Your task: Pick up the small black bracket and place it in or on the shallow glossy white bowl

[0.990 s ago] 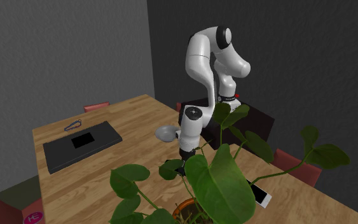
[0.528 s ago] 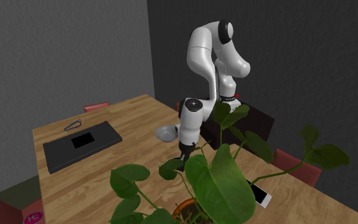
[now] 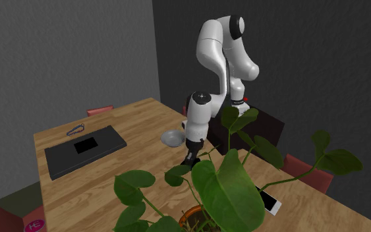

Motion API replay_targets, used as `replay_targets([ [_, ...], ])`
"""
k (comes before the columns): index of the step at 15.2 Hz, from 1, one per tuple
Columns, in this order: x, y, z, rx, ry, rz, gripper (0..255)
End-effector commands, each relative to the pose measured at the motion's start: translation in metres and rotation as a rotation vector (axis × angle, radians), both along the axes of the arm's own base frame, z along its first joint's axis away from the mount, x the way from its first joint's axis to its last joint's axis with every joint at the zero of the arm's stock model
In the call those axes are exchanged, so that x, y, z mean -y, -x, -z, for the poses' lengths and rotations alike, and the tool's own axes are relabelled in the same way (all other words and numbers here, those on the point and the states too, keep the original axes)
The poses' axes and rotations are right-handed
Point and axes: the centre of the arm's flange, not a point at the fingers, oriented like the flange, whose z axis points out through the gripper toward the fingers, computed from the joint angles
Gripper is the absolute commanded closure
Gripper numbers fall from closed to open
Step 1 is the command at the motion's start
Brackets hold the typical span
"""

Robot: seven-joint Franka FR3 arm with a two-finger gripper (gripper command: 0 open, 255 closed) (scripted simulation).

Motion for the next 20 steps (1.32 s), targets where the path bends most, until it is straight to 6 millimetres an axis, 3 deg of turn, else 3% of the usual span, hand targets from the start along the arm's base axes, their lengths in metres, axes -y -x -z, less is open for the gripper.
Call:
replay_targets([
  [1, -0.001, -0.001, -0.011, 0.000, 0.000, 0.000, 255],
  [5, -0.001, -0.001, -0.031, 0.000, 0.000, 0.000, 255],
  [20, 0.193, 0.040, -0.039, 0.000, 0.000, 0.000, 255],
])
